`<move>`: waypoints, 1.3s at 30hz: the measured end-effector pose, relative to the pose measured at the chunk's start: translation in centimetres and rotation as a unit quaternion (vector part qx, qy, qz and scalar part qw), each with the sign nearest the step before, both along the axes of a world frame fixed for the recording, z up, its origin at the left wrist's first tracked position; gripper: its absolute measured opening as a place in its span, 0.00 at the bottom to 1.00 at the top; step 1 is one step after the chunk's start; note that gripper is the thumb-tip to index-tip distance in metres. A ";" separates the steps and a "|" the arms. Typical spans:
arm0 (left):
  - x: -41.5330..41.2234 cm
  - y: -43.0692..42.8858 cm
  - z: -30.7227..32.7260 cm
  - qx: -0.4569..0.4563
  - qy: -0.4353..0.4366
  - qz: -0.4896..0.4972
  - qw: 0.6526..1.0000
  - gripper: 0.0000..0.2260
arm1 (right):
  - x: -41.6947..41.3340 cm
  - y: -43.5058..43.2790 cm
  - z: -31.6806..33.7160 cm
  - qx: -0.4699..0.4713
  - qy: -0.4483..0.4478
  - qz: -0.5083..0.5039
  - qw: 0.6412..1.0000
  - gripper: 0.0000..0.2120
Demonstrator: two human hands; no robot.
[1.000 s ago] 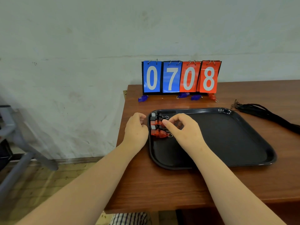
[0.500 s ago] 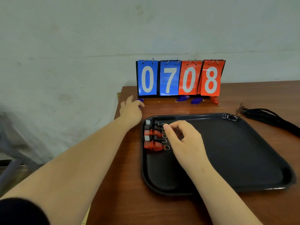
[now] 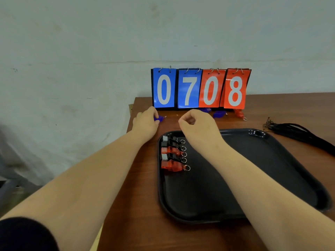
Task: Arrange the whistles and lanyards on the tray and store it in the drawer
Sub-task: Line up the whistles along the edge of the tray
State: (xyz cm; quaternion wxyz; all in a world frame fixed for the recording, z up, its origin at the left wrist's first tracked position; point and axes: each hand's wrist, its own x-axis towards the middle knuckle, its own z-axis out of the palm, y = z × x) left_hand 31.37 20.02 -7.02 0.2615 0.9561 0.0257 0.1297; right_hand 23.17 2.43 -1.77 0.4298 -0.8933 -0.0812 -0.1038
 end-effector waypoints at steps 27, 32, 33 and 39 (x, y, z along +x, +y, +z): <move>-10.3 -1.4 7.7 -0.199 -0.024 -0.202 0.959 0.15 | -2.6 -0.7 1.7 -0.068 -0.081 0.034 0.994 0.12; -14.6 -1.7 5.8 -0.198 -0.089 -0.176 0.960 0.11 | -5.8 -1.7 1.3 -0.022 -0.036 0.083 0.996 0.16; -15.6 -1.8 5.2 -0.199 -0.092 -0.168 0.961 0.10 | -6.5 -1.9 1.0 -0.012 -0.027 0.091 0.995 0.15; -20.0 -1.9 1.9 -0.194 -0.088 -0.139 0.967 0.10 | -9.5 -2.6 -2.2 0.027 0.029 0.084 0.996 0.13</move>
